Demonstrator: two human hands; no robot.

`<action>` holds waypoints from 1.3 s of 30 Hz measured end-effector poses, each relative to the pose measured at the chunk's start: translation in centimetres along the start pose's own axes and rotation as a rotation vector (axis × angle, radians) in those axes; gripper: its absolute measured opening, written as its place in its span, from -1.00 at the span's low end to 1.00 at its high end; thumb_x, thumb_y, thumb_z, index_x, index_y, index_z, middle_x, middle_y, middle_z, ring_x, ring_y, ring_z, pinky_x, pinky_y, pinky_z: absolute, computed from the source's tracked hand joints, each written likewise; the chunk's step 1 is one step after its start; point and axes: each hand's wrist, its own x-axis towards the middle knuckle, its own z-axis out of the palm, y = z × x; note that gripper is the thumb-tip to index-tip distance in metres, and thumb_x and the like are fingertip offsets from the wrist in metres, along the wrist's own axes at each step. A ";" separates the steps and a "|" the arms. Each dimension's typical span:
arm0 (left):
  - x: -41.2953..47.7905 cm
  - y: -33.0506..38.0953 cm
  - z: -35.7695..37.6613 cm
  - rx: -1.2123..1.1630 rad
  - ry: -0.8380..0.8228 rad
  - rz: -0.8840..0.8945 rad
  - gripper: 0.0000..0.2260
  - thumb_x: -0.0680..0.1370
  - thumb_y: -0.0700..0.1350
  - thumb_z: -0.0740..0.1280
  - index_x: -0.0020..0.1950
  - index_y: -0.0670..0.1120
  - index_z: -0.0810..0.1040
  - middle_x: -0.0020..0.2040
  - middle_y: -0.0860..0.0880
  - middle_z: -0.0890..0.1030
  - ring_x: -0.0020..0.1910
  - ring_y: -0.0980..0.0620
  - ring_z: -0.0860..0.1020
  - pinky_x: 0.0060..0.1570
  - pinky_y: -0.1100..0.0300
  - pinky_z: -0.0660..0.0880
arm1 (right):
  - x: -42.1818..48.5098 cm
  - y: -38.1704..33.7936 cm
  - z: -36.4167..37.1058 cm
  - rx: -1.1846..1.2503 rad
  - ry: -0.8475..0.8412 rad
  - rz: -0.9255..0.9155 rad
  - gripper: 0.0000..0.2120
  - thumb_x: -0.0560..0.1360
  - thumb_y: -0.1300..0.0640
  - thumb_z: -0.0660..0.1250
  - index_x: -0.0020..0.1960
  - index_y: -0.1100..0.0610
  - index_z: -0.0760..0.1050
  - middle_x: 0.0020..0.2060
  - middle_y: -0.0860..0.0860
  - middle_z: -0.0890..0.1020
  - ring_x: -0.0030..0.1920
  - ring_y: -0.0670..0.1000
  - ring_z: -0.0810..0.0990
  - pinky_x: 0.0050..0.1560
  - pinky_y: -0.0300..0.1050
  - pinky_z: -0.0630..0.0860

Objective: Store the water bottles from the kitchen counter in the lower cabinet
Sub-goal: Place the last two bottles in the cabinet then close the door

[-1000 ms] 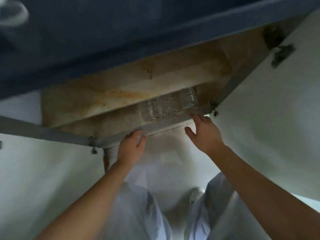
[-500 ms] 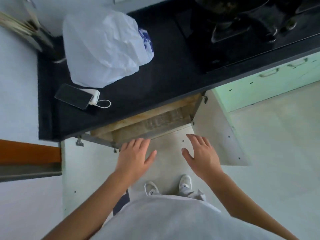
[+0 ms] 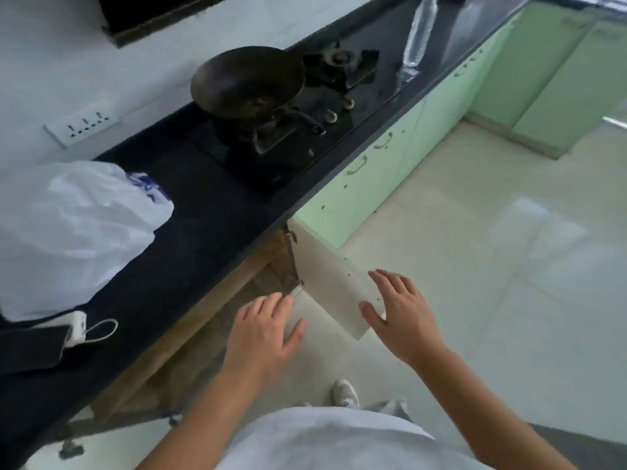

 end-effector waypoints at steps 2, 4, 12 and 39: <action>2.5 1.8 -0.1 0.001 -0.028 0.121 -0.42 0.66 0.23 0.00 0.29 -0.12 0.62 0.21 -0.08 0.67 0.16 -0.10 0.64 0.13 -0.03 0.56 | -2.2 1.6 -1.0 0.002 0.088 0.109 -0.44 0.58 -0.19 0.17 0.45 0.10 0.43 0.38 -0.02 0.52 0.38 0.09 0.44 0.31 0.06 0.48; 5.0 4.2 0.4 -0.004 -0.043 0.263 -0.40 0.66 0.24 -0.02 0.27 -0.14 0.62 0.19 -0.10 0.67 0.13 -0.12 0.64 0.10 -0.03 0.56 | -5.1 3.5 -1.6 -0.005 0.179 0.198 -0.48 0.58 -0.18 0.18 0.39 0.11 0.49 0.31 -0.04 0.58 0.31 0.07 0.49 0.23 0.05 0.53; 12.1 18.5 2.3 0.025 -0.062 0.663 -0.48 0.60 0.24 0.13 0.26 -0.12 0.59 0.16 -0.13 0.66 0.05 -0.19 0.63 0.00 -0.04 0.52 | -15.5 11.6 -4.5 -0.086 0.274 0.609 -0.48 0.56 -0.15 0.23 0.39 0.15 0.49 0.30 0.01 0.59 0.31 0.09 0.51 0.27 0.04 0.52; 34.9 38.3 6.4 0.081 0.054 0.455 -0.57 0.59 0.17 0.17 0.15 -0.10 0.65 0.07 -0.06 0.68 -0.03 -0.11 0.63 -0.08 0.02 0.52 | 4.6 43.0 -14.2 -0.113 0.238 0.399 -0.52 0.52 -0.15 0.21 0.31 0.10 0.55 0.20 0.00 0.63 0.19 0.11 0.58 0.12 0.03 0.55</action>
